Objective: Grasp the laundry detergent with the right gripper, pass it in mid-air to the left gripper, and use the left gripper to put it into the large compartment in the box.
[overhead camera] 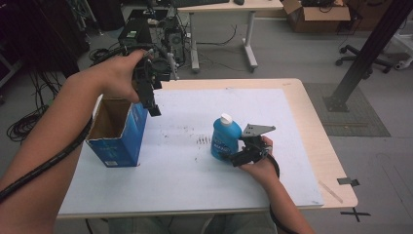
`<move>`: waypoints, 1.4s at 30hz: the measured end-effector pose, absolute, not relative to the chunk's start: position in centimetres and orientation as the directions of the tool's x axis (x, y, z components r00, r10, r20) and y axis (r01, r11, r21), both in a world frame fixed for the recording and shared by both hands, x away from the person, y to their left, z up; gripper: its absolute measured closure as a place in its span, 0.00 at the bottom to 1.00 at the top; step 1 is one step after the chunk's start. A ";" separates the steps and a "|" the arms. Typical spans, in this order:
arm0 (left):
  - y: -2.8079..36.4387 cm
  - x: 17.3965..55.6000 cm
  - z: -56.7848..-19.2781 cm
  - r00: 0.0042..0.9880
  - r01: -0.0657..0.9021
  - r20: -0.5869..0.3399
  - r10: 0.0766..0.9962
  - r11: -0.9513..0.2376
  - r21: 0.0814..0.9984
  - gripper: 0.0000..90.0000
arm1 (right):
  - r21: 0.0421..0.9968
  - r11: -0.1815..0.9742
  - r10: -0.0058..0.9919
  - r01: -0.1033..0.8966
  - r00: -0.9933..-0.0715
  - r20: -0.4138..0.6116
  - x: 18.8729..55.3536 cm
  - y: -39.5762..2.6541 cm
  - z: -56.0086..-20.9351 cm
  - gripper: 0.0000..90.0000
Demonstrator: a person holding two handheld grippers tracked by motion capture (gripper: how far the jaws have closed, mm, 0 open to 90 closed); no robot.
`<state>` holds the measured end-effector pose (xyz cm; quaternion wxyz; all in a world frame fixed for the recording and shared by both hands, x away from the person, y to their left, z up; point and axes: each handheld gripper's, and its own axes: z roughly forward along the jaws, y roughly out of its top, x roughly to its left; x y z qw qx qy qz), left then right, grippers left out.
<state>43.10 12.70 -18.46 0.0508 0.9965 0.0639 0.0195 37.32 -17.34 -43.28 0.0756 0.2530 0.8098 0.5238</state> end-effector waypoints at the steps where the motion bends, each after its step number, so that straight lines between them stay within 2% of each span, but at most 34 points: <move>1: 12.7 43.1 -18.5 0.991 0.125 0.032 0.129 -0.987 0.105 0.00 | 0.888 0.321 0.494 0.329 -0.858 0.139 37.3 -17.3 -43.3 0.06; 21: 13.3 42.7 -18.4 0.990 0.130 0.038 0.135 -0.985 0.113 0.00 | 0.897 0.293 0.526 0.332 -0.839 0.139 37.3 -16.9 -43.3 0.19; 32: 13.1 42.7 -18.5 0.990 0.127 0.041 0.133 -0.985 0.116 0.00 | 0.891 0.291 0.536 0.349 -0.831 0.151 37.4 -17.0 -43.8 0.31; 38: 12.9 42.8 -18.5 0.990 0.129 0.042 0.134 -0.985 0.117 0.00 | 0.892 0.298 0.516 0.338 -0.844 0.148 37.3 -16.8 -43.7 0.41; 42: 12.9 42.8 -18.5 0.990 0.128 0.043 0.133 -0.985 0.114 0.00 | 0.894 0.315 0.509 0.317 -0.852 0.123 37.2 -16.8 -43.6 0.43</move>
